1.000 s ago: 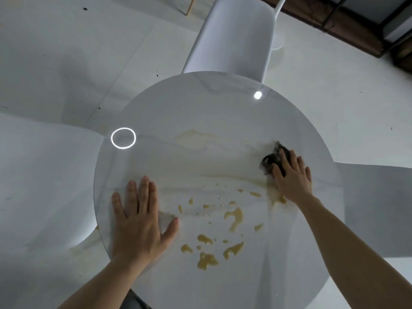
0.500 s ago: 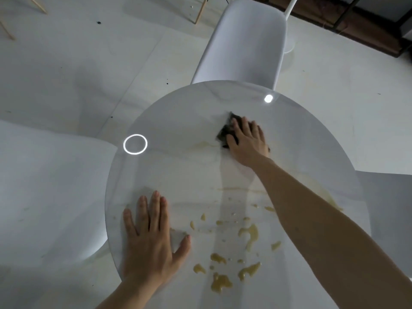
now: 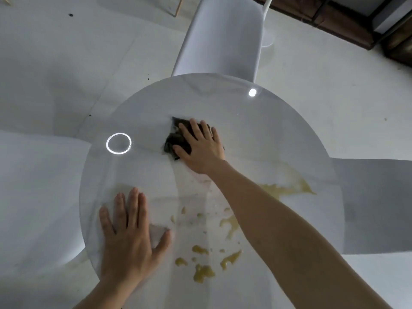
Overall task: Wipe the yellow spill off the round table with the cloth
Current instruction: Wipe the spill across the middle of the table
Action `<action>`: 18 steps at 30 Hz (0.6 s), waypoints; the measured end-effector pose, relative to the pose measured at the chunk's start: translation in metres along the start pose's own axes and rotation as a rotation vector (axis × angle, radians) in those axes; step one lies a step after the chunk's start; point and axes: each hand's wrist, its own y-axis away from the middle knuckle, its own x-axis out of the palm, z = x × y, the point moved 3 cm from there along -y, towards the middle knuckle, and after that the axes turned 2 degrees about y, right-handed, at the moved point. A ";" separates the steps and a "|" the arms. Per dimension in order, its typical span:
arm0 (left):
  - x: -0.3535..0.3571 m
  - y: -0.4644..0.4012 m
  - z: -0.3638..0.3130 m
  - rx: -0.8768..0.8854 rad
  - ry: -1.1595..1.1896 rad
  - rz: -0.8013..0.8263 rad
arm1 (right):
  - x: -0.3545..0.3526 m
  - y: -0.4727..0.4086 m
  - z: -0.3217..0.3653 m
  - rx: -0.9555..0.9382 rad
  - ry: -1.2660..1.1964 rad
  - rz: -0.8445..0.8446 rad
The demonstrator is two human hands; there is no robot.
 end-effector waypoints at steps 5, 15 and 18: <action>0.003 -0.001 0.002 -0.021 0.003 0.042 | 0.005 0.041 -0.147 0.312 -0.025 0.025; -0.002 0.001 0.003 -0.030 -0.039 0.044 | 0.045 0.200 -0.272 0.652 -0.105 0.006; -0.005 0.001 0.003 -0.036 -0.054 0.054 | 0.055 0.228 -0.259 0.718 -0.135 -0.029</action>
